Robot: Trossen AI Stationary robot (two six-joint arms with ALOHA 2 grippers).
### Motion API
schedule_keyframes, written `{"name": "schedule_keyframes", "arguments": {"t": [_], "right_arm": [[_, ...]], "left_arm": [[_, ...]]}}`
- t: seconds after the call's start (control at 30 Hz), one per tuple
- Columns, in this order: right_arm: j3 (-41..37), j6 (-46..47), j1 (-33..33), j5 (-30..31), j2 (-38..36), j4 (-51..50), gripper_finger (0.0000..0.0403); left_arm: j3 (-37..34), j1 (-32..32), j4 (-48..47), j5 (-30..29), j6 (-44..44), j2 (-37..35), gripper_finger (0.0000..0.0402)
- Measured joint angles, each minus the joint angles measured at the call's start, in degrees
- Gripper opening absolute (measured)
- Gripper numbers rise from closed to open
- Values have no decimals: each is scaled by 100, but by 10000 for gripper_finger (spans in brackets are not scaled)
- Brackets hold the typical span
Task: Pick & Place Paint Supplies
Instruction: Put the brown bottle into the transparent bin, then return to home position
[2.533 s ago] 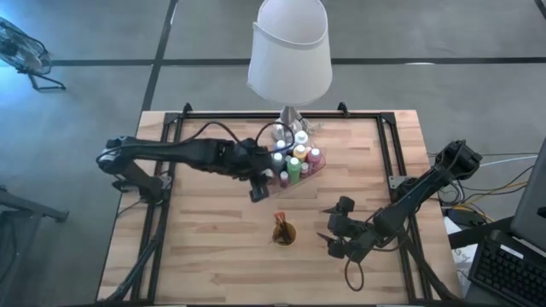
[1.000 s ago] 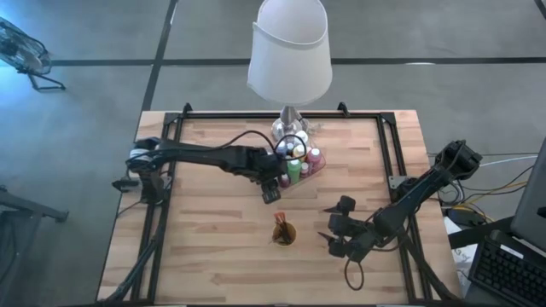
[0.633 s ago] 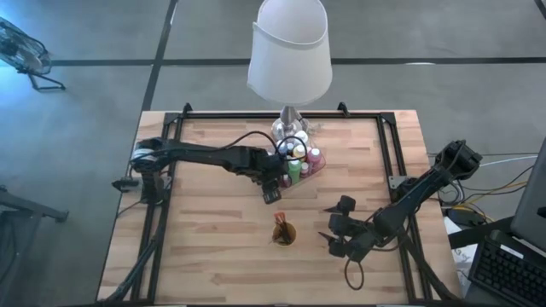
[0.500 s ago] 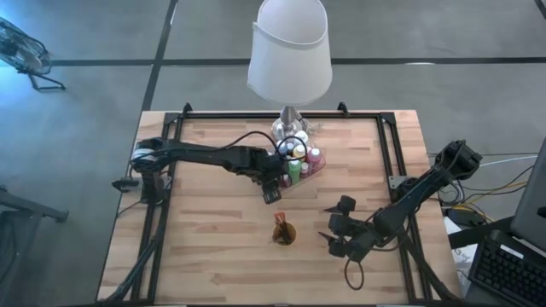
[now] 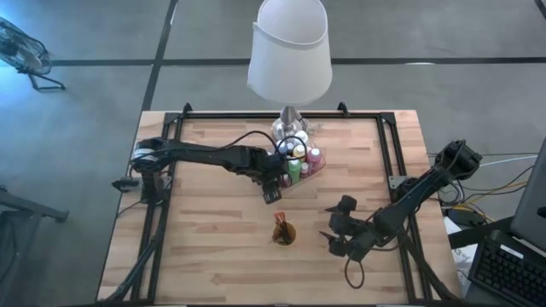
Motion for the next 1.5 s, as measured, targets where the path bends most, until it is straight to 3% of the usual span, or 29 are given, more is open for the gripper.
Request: {"name": "schedule_keyframes", "arguments": {"t": [0.27,0.57,0.9,1.17,1.37,1.5], "right_arm": [[-61,77,0,0,0,5,364],[-65,77,0,0,0,21,364],[-65,98,0,0,0,23,364],[-65,96,0,0,0,18,364],[-65,96,-1,2,0,14,363],[-65,5,-1,4,0,10,363]], "left_arm": [[-11,5,-50,106,-6,-8,198],[88,10,-82,107,67,-19,206],[388,14,-423,106,138,-24,206],[1158,14,-1394,101,354,-37,200],[1989,-100,-2064,-55,490,-78,176],[2162,-310,-2154,-536,567,-398,144]]}}
